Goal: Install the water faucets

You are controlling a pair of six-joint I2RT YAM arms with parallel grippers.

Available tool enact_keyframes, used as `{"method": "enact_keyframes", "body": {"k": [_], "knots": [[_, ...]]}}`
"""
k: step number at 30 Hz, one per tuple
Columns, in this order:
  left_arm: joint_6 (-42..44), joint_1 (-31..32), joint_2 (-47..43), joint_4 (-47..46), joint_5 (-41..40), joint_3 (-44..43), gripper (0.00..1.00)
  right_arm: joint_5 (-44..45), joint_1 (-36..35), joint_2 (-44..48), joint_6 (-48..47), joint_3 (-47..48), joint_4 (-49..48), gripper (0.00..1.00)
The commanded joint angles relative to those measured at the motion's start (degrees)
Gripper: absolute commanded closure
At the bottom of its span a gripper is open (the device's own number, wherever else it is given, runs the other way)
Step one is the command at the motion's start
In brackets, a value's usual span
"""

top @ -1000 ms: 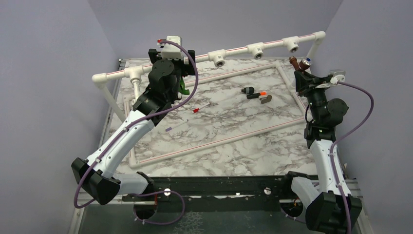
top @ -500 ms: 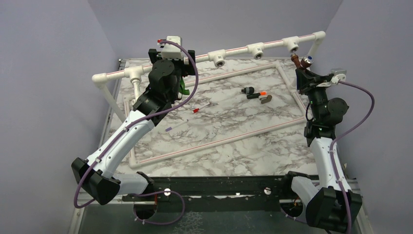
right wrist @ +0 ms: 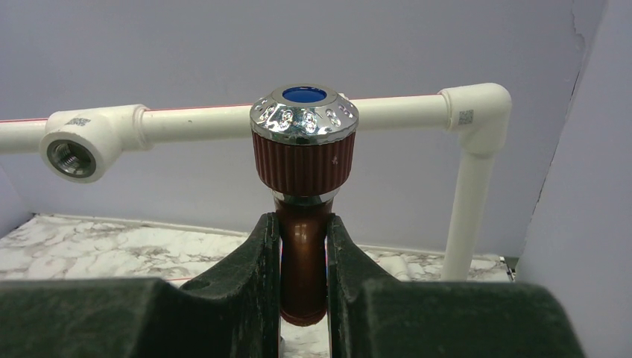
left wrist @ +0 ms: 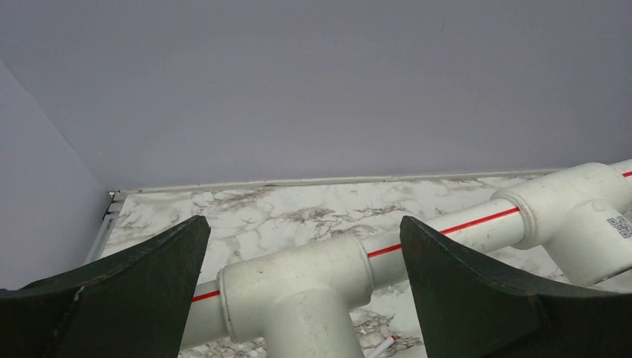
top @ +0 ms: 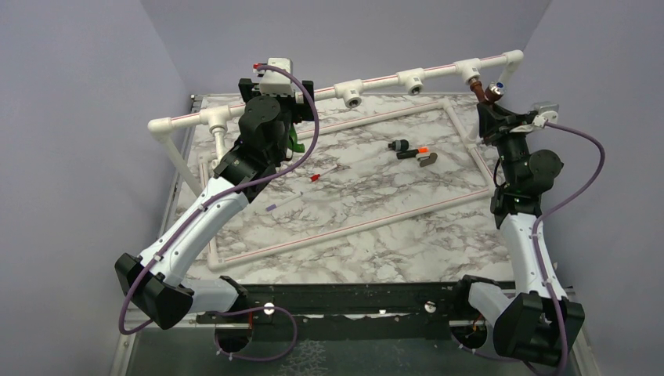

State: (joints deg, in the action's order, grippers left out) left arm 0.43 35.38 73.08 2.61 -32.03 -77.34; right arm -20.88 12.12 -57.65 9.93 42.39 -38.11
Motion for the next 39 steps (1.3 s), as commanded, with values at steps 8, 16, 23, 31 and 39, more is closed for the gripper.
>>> {"method": "enact_keyframes", "body": {"k": [8,16,23,31,39], "knots": [[-2.2,0.0,1.5,10.5,-2.0,3.2,0.01,-1.3,0.5,-1.6,-2.1,1.4,-4.8,0.99],[-2.1,0.0,1.5,10.4,-2.1,3.2,0.01,-2.6,0.5,-2.6,-2.7,1.0,-5.3,1.00],[-2.1,0.0,1.6,10.5,-1.9,3.1,0.01,-2.3,0.6,-2.8,-0.4,0.0,-6.4,1.00],[-2.0,-0.1,1.4,10.5,-2.0,3.1,0.01,1.1,0.6,-3.0,6.8,-1.5,-7.9,1.00],[-1.9,-0.2,1.3,10.5,-1.9,3.2,0.01,4.0,0.5,-3.3,15.5,-0.2,-5.5,1.00]]}}
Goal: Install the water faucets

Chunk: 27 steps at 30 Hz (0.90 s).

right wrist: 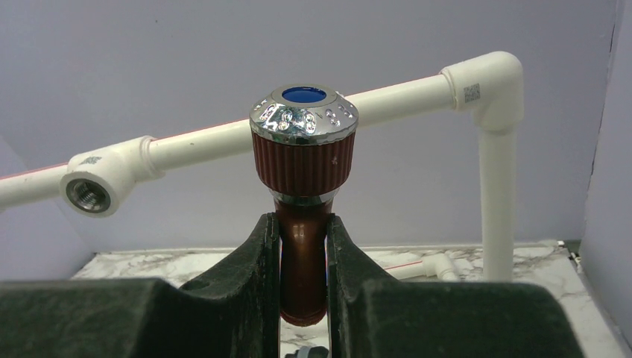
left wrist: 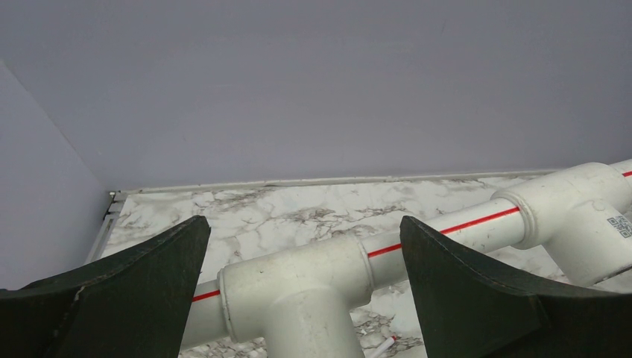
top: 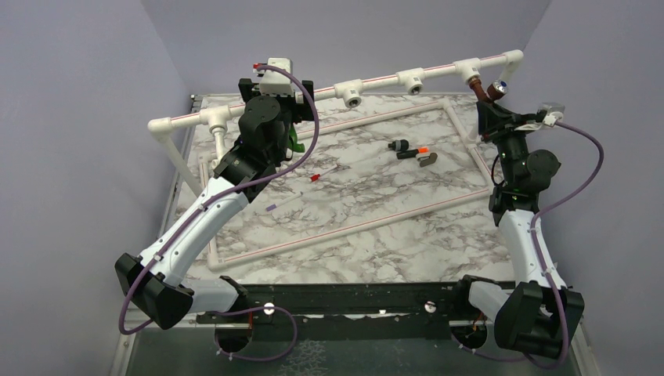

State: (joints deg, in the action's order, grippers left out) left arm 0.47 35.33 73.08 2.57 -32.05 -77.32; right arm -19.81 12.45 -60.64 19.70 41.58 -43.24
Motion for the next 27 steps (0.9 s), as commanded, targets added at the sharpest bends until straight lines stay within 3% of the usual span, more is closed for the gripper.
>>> {"method": "enact_keyframes", "body": {"k": [1,27], "knots": [[-2.0,-0.2,1.3,10.6,-2.0,3.1,0.01,3.3,0.3,-0.2,6.4,0.9,0.1,1.00],[-1.9,-0.2,1.0,10.5,-1.6,3.4,0.01,10.8,0.2,0.3,36.9,5.4,11.1,1.00]]}}
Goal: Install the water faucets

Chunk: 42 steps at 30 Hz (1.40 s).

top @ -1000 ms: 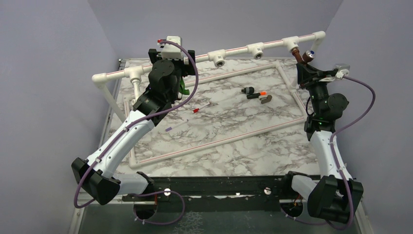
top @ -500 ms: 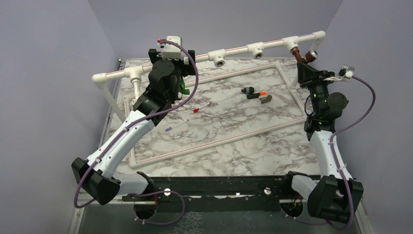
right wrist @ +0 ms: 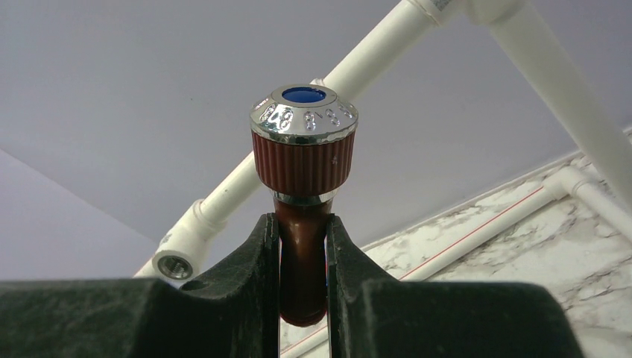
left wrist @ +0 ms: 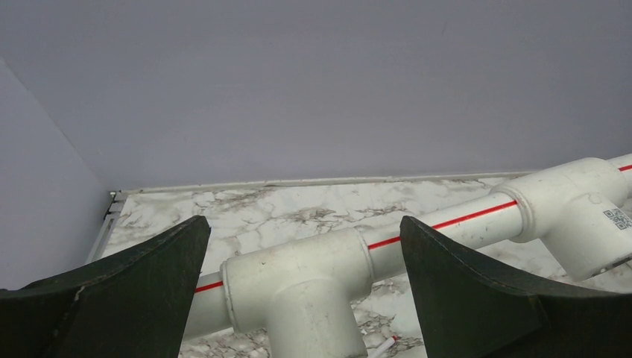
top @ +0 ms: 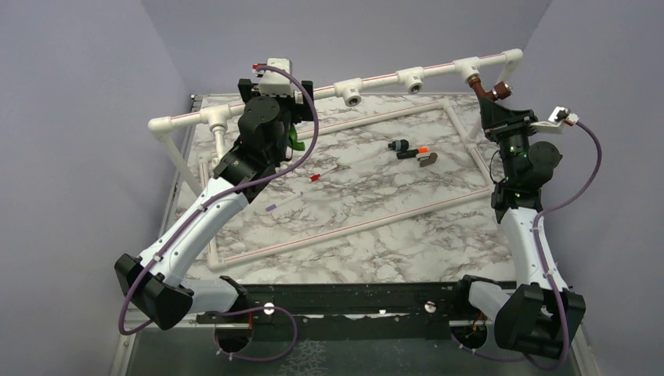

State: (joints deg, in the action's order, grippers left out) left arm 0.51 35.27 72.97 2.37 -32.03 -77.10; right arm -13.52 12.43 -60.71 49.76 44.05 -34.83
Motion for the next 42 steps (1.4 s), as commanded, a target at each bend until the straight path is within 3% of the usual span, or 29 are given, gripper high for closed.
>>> {"method": "enact_keyframes", "body": {"k": [1,22,42], "knots": [[-1.9,-0.1,1.1,10.7,-1.6,3.2,0.01,4.5,0.2,0.5,8.2,3.1,2.9,1.00],[-1.9,-0.1,1.1,10.6,-1.4,3.3,0.01,4.4,0.3,3.5,36.1,7.3,18.6,0.99],[-1.9,-0.1,1.1,10.7,-1.6,3.4,0.01,1.5,0.2,3.0,51.1,8.8,26.5,0.99]]}}
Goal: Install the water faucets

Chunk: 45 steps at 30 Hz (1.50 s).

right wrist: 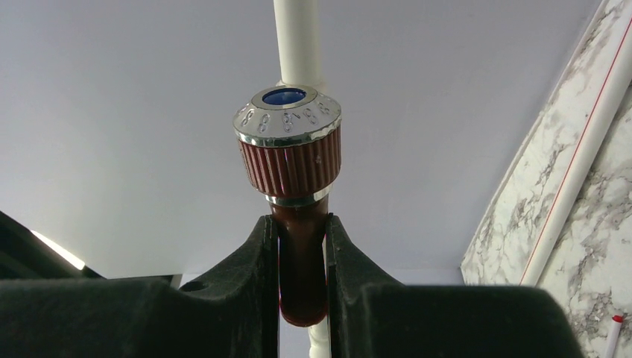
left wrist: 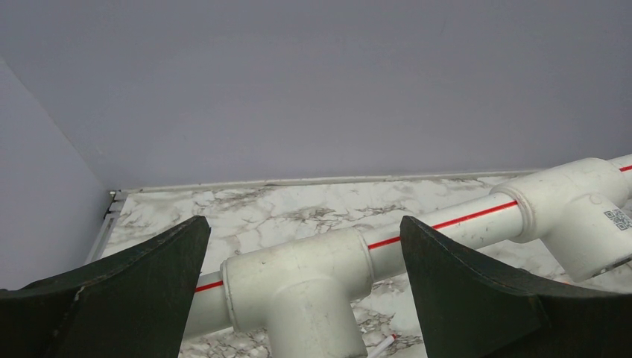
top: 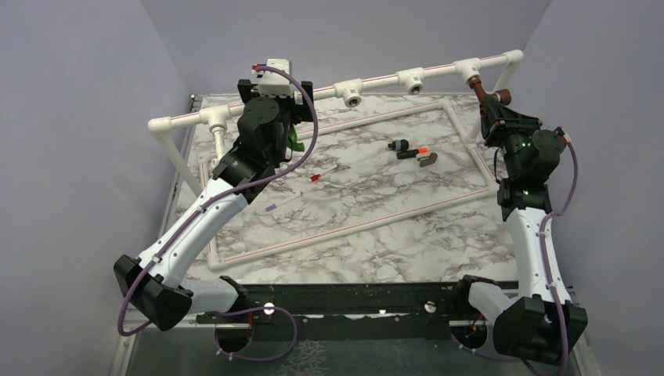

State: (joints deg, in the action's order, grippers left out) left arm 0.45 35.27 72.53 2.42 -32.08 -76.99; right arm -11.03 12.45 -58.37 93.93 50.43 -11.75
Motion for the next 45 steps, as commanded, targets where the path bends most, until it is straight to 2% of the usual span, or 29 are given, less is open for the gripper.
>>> {"method": "enact_keyframes", "body": {"k": [1,6,11,15,26,35,41,45], "knots": [[-1.9,-0.1,1.5,10.6,-1.6,3.3,0.01,-0.8,0.2,0.6,6.5,2.8,4.1,0.99],[-1.8,-0.1,1.4,10.7,-1.6,3.3,0.01,0.6,0.2,0.9,1.7,4.6,6.4,0.98],[-1.7,-0.1,1.4,10.7,-1.6,3.3,0.01,1.5,0.2,1.1,-1.1,4.3,7.3,0.69],[-1.7,-0.1,1.4,10.6,-1.5,3.3,0.01,1.8,0.2,1.4,-2.3,3.9,6.7,0.56],[-1.7,-0.1,1.7,10.7,-1.4,3.3,0.01,3.4,0.3,3.3,-8.6,4.4,7.2,0.33],[-1.9,-0.1,2.1,10.7,-1.1,3.3,0.01,4.7,0.2,6.0,-22.7,6.0,14.7,0.28],[-1.6,0.4,2.1,10.6,-1.5,3.3,0.01,10.4,0.3,7.7,-36.1,7.6,19.8,0.26],[-1.6,0.9,2.1,10.6,-1.6,3.4,0.01,12.6,0.2,8.4,-48.5,7.7,17.0,0.26]]}}
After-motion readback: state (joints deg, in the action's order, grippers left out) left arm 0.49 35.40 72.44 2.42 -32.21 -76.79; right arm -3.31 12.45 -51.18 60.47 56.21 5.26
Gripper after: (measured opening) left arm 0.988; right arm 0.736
